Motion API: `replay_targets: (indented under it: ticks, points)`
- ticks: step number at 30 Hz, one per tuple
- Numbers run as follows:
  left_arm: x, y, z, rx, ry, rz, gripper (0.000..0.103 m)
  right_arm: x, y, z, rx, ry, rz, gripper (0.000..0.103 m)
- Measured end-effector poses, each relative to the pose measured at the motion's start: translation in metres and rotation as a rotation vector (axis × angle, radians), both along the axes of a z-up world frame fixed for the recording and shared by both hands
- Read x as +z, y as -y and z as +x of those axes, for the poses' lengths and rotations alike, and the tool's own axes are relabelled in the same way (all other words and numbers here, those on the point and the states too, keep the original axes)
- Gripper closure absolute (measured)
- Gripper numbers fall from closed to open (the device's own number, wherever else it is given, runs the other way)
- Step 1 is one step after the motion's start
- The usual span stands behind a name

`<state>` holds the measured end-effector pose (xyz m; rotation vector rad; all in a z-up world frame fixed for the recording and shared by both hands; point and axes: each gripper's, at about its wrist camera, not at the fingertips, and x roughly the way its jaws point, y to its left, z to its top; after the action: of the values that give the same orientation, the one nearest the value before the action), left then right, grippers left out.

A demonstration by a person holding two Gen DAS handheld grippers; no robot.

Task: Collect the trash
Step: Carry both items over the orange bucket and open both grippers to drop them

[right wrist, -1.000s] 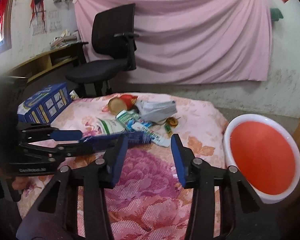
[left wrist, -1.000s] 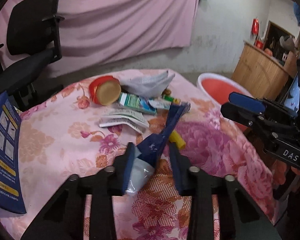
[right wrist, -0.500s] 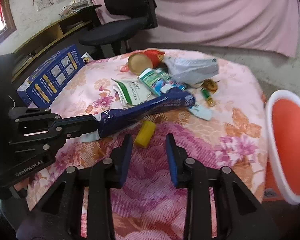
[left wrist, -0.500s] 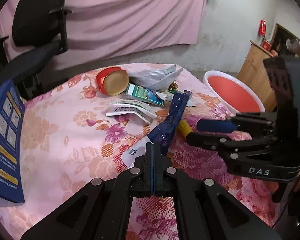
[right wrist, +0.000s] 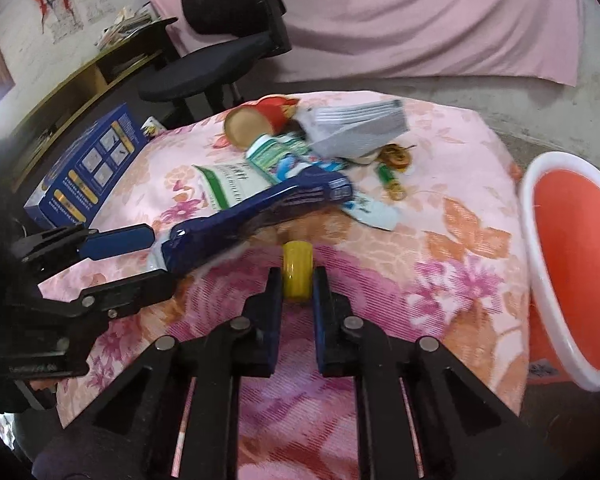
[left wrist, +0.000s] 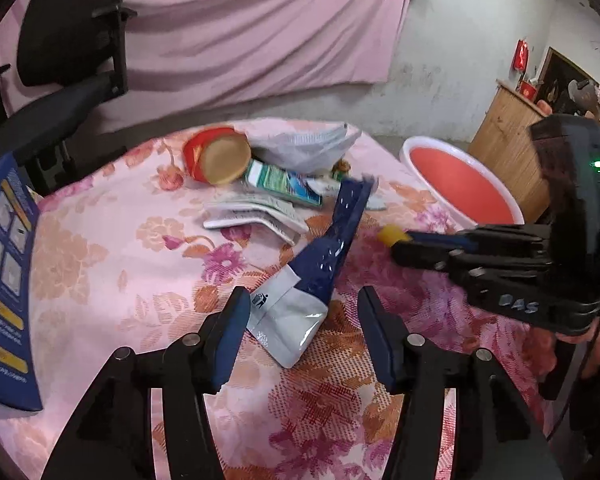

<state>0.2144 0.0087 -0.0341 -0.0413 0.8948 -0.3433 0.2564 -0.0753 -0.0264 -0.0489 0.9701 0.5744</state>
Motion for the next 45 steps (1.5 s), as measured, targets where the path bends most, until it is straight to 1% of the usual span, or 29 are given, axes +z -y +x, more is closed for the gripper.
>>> replay_targets:
  ticks: [2,6,7,8,11,14,16,19,21,24,25,26,27,28,29,32,33,36,37,39,41,44,45]
  points:
    - [-0.003,0.002,0.007,0.010,-0.025,0.020,0.054,0.002,0.008,-0.001,-0.019,0.002,0.009,0.066]
    - [-0.002,0.003,0.014,-0.005,-0.033,0.011,0.054,0.002,0.016,0.000,-0.043,-0.002,0.029,0.066]
    - [-0.003,0.003,0.015,-0.011,-0.036,0.010,0.057,0.002,0.018,0.000,-0.049,-0.001,0.036,0.066]
    - [-0.003,0.004,0.016,-0.015,-0.036,0.012,0.064,0.002,0.019,0.000,-0.053,0.002,0.040,0.066]
    - [-0.001,0.010,0.014,-0.032,-0.022,0.041,0.069,0.005,0.022,-0.003,-0.064,0.025,0.051,0.066]
    - [0.000,0.017,0.008,-0.040,0.004,0.061,0.076,0.012,0.029,-0.009,-0.081,0.065,0.074,0.066]
    - [0.001,0.021,0.004,-0.039,0.018,0.049,0.077,0.018,0.036,-0.014,-0.091,0.103,0.113,0.066]
    - [0.007,0.026,-0.003,-0.032,0.057,0.008,0.078,0.030,0.052,-0.024,-0.100,0.185,0.203,0.066]
    - [0.017,0.032,-0.013,-0.021,0.119,-0.043,0.078,0.039,0.063,-0.034,-0.109,0.265,0.229,0.066]
    - [0.036,0.042,-0.024,-0.001,0.231,-0.106,0.078,0.056,0.077,-0.049,-0.133,0.403,0.231,0.066]
    - [0.041,0.045,-0.024,0.004,0.258,-0.119,0.078,0.061,0.082,-0.052,-0.145,0.439,0.237,0.066]
    - [0.051,0.052,-0.026,0.017,0.308,-0.146,0.078,0.068,0.090,-0.057,-0.166,0.491,0.245,0.066]
    - [0.058,0.055,-0.025,0.023,0.331,-0.157,0.078,0.074,0.098,-0.061,-0.185,0.537,0.247,0.066]
    - [0.068,0.065,-0.025,0.026,0.381,-0.182,0.077,0.081,0.106,-0.065,-0.205,0.588,0.243,0.066]
    - [0.075,0.071,-0.025,0.022,0.414,-0.195,0.077,0.087,0.113,-0.070,-0.228,0.642,0.232,0.066]
    - [0.098,0.101,-0.024,-0.015,0.545,-0.210,0.077,0.102,0.135,-0.078,-0.296,0.783,0.201,0.066]
    - [0.106,0.114,-0.024,-0.032,0.591,-0.209,0.077,0.106,0.143,-0.078,-0.321,0.817,0.193,0.066]
    - [0.119,0.149,-0.020,-0.085,0.681,-0.204,0.077,0.113,0.163,-0.080,-0.386,0.887,0.168,0.066]
    - [0.122,0.159,-0.016,-0.106,0.694,-0.201,0.077,0.113,0.173,-0.078,-0.412,0.903,0.155,0.066]
    - [0.122,0.179,-0.004,-0.140,0.696,-0.197,0.077,0.112,0.191,-0.077,-0.457,0.901,0.152,0.066]
    - [0.118,0.192,0.012,-0.165,0.670,-0.200,0.077,0.105,0.208,-0.073,-0.502,0.866,0.157,0.066]
    - [0.103,0.210,0.035,-0.189,0.603,-0.203,0.077,0.094,0.229,-0.069,-0.553,0.820,0.135,0.066]
    - [0.096,0.215,0.044,-0.191,0.567,-0.205,0.077,0.090,0.234,-0.068,-0.567,0.799,0.127,0.066]
